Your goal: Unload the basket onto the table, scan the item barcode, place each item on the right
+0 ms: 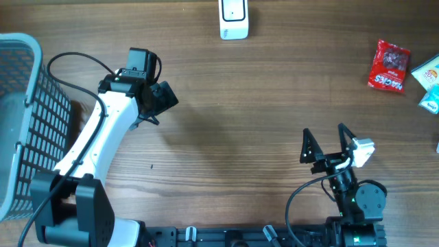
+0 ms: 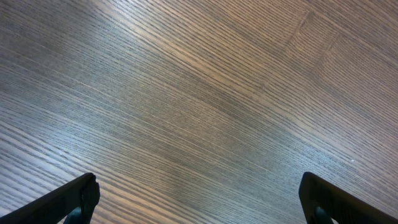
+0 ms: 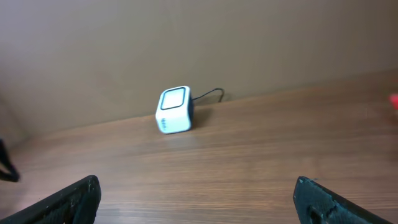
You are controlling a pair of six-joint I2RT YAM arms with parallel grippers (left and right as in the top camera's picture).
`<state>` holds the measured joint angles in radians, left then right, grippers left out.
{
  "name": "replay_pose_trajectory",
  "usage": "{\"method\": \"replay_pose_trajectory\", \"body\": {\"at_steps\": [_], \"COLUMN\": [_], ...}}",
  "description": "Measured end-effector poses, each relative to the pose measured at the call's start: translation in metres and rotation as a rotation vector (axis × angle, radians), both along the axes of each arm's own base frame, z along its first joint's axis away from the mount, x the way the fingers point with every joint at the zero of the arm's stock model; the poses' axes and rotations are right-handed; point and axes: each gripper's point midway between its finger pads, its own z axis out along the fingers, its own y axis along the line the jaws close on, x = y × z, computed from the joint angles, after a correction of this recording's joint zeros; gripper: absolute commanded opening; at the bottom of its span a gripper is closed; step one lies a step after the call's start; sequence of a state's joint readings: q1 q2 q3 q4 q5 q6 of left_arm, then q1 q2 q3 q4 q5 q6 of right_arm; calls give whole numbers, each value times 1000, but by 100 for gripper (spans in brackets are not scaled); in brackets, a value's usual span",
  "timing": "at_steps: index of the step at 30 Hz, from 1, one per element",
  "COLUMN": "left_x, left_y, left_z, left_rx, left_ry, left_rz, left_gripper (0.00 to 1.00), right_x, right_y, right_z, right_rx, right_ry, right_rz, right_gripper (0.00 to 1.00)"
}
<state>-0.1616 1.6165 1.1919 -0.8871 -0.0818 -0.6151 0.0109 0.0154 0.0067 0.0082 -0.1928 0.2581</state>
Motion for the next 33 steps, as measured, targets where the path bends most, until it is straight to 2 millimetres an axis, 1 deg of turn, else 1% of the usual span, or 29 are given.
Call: {"method": "replay_pose_trajectory", "body": {"at_steps": [5,7,11,33], "left_x": [0,0,0,0], "left_y": [0,0,0,0], "left_z": [0,0,0,0], "left_rx": [0,0,0,0], "left_ry": [0,0,0,0], "left_rz": [0,0,0,0], "left_gripper": [100,100,100,100], "right_x": [1,2,3,3], "right_y": [-4,-9,-19,-21], "right_z": [0,-2,-2,-2], "right_rx": [-43,-139,-207,-218], "right_ry": [-8,-17,-22,-22], "right_rz": [-22,-53,-111,-123], "right_gripper": [100,100,100,100]}}
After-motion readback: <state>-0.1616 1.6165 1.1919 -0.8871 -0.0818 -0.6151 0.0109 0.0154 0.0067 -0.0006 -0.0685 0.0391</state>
